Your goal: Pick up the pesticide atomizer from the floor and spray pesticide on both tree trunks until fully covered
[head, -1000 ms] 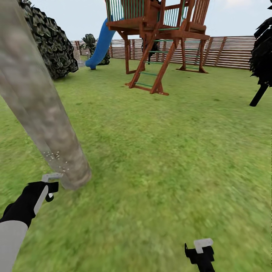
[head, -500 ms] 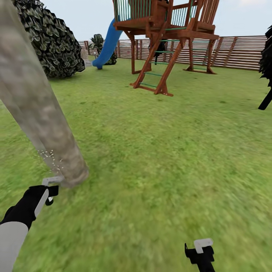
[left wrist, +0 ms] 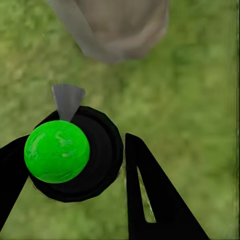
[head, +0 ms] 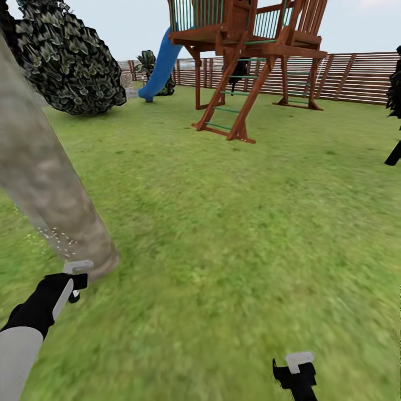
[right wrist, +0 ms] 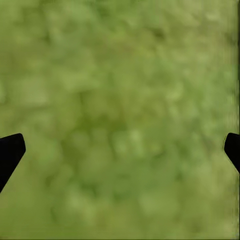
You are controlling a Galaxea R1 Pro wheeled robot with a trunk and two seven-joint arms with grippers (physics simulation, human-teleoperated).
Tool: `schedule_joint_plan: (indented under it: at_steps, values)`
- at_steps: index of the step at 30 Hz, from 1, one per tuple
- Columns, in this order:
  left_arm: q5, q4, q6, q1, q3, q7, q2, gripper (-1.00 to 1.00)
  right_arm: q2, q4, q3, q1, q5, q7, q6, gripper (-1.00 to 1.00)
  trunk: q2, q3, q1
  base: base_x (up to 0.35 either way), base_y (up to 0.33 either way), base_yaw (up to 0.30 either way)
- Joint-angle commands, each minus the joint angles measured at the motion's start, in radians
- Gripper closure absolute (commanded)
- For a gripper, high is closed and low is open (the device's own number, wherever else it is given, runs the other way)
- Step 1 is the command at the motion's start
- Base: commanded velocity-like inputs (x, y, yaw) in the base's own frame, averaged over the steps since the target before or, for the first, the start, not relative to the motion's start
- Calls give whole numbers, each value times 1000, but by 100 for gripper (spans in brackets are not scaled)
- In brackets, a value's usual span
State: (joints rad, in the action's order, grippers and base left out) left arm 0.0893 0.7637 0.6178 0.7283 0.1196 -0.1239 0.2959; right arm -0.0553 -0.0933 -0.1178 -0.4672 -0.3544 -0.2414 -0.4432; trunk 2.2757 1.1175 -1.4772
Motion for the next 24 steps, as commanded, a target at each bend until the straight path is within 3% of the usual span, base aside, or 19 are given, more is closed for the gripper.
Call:
schedule_joint_plan:
  at_steps: [1,5,7,11,12,13,24]
  values:
    - [9,1,4,0,0,-6,0,100,1,1,-8,-1,-11,-2,-3,-100,0,1,0,179,-243,0]
    - [-16,-1,-26,-33,-2,-6,3,100,2,1,-8,-1,-11,-2,-3,-100,0,1,0,183,-239,165]
    - [-23,-42,-109,-44,-1,-6,-6,100,2,1,-7,-1,-11,-2,-3,-100,0,1,0,214,-213,269]
    - [-14,-139,-198,-46,3,-8,-32,100,3,2,-7,-1,-12,-1,-3,-100,0,1,0,242,-180,277]
    - [-16,-177,-263,-46,3,-7,-43,100,3,2,-6,-1,-12,-1,-3,-100,0,1,0,271,-166,211]
    - [-19,-195,-287,-46,3,-8,-49,100,3,3,-6,-1,-12,-1,-3,-100,0,1,0,277,-161,91]
    - [-27,-208,-306,-46,7,-9,-52,100,3,2,-6,-1,-12,-1,-3,-100,0,1,0,291,-126,31]
